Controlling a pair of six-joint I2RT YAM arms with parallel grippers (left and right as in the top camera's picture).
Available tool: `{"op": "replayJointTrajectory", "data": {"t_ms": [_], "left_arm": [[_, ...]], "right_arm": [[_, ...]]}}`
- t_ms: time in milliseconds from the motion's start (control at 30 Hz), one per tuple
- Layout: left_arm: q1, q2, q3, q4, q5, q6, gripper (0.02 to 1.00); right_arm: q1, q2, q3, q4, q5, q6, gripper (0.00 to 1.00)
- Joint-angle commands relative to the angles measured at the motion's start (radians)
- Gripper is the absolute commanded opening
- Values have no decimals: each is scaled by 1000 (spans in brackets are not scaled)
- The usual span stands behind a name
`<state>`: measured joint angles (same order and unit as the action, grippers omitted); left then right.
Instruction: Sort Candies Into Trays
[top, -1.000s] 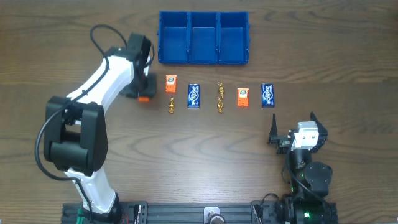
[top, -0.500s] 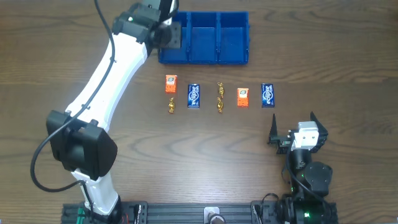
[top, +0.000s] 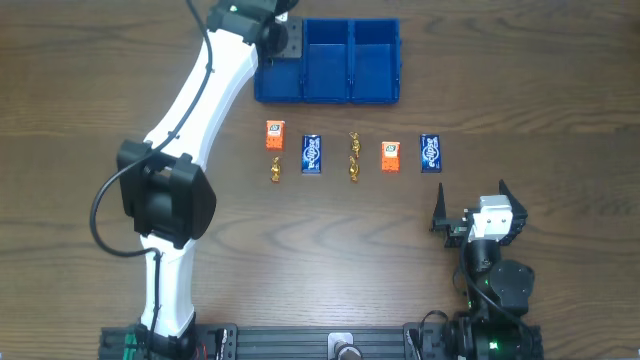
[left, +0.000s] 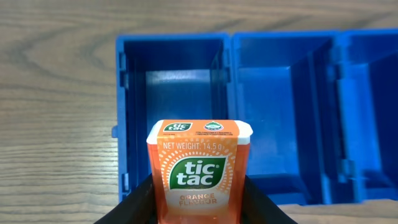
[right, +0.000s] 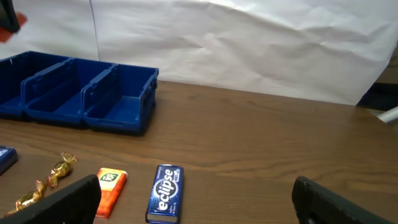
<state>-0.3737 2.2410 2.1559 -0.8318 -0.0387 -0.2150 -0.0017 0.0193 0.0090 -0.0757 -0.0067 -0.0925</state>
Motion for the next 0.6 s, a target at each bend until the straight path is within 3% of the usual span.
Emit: {"op": "replayJointTrajectory", "data": {"t_ms": [33, 600], "left_arm": [[12, 43, 26, -2, -24, -18, 231], [40, 80, 26, -8, -19, -33, 222]], "right_arm": [[0, -2, -1, -9, 4, -13, 998], [0, -2, -1, -9, 4, -14, 1000]]}}
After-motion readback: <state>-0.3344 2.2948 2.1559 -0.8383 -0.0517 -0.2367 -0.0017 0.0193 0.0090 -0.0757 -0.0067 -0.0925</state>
